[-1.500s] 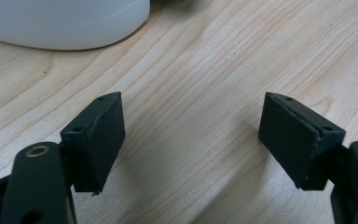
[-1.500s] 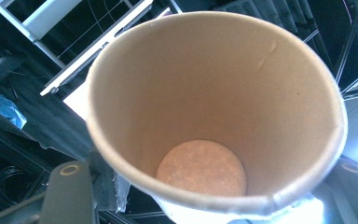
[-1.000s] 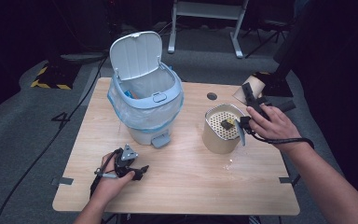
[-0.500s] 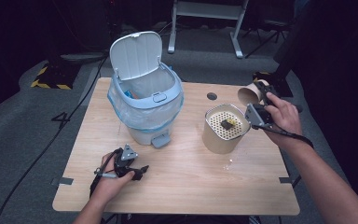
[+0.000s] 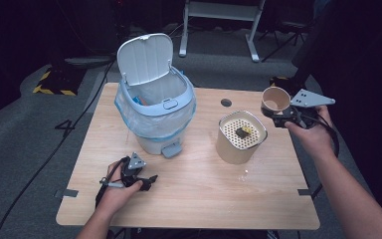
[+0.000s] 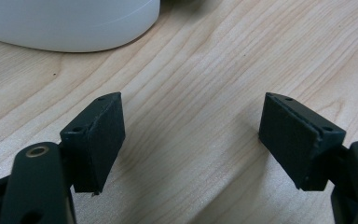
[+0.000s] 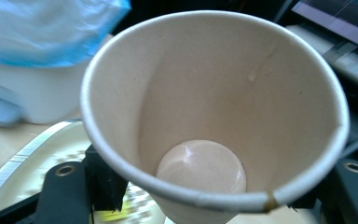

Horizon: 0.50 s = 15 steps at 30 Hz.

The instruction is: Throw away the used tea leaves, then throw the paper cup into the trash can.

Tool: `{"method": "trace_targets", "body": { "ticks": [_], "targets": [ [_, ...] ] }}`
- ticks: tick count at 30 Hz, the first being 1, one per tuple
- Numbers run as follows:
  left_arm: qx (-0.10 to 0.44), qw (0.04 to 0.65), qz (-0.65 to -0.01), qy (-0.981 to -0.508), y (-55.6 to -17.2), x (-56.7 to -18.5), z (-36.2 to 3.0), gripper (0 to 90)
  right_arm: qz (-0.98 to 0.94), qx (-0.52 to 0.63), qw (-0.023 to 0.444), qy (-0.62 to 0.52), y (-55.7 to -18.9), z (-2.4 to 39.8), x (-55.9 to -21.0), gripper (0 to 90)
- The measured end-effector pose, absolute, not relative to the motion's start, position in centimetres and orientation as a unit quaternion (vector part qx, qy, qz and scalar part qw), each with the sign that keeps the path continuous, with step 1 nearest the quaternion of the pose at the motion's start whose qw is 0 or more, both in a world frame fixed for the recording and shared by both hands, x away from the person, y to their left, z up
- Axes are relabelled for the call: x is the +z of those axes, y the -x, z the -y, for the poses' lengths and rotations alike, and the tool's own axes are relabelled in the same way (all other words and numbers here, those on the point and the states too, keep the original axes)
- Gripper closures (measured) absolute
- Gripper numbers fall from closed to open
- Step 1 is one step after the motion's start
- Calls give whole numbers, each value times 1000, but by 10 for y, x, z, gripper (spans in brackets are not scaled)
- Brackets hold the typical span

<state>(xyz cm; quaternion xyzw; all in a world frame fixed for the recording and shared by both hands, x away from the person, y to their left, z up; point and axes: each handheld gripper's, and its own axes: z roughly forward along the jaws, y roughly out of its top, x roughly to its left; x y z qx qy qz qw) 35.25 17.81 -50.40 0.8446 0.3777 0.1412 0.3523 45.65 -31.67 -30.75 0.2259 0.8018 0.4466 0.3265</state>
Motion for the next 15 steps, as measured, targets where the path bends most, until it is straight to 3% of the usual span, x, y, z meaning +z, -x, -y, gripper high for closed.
{"method": "trace_targets", "body": {
  "ticks": [6,15],
  "targets": [
    [141,352,-378,-844,-353,-504,-178,228,-805,489,209,-264,-459,322,-305,317],
    [140,351,-377,-845,-353,-504,-178,229,-806,495,196,-257,-461,320,-303,314]
  ]
}}
